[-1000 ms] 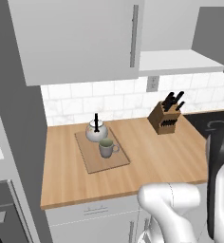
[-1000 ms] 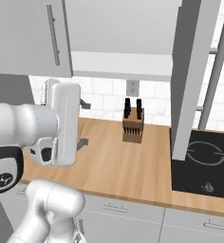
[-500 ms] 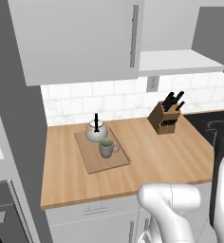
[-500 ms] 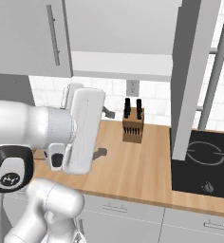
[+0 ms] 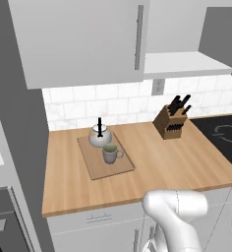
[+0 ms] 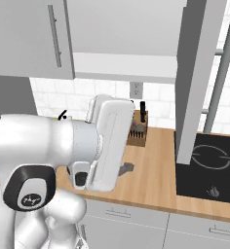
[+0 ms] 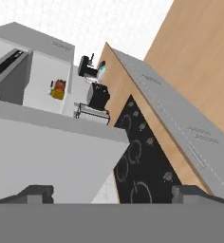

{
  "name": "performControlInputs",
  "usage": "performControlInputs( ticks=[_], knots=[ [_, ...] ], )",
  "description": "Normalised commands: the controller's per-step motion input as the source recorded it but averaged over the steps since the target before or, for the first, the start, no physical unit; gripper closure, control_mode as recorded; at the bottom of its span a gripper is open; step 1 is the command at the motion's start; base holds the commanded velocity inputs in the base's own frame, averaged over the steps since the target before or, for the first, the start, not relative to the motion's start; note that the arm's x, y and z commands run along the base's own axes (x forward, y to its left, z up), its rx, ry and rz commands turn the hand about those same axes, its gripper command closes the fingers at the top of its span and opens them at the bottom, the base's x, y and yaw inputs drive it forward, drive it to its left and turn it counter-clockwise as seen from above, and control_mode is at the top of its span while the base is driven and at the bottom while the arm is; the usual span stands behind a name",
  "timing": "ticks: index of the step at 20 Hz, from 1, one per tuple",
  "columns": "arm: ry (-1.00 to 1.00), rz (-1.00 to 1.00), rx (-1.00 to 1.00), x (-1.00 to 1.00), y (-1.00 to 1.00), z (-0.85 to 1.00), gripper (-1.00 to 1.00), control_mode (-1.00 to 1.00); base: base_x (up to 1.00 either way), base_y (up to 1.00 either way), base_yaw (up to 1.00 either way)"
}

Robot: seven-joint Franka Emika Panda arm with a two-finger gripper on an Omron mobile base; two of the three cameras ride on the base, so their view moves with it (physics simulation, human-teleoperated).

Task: Pick the kettle from the counter and place it on the tray. Then pick the mug from the cabinet and place it on the tray. Then close the cabinet doors.

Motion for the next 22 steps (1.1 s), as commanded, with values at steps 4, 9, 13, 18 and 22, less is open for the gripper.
performControlInputs(
  ticks=[4, 9, 13, 18, 22],
  knots=[
    [-0.05, 0.00, -0.01, -0.24, -0.56, 0.01, -1.00, -1.00, 0.00, 0.00, 0.00],
    [0.00, 0.00, 0.00, -0.25, -0.52, 0.07, -1.00, -1.00, 0.00, 0.00, 0.00],
    [-0.03, 0.00, -0.03, -0.32, -0.40, 0.00, -1.00, -1.00, 0.00, 0.00, 0.00],
    [0.00, 0.00, -0.01, -0.08, -0.49, 0.08, -1.00, -1.00, 0.00, 0.00, 0.00],
    [0.00, 0.00, 0.00, 0.02, -0.44, 0.12, -1.00, -1.00, 0.00, 0.00, 0.00]
  ],
)
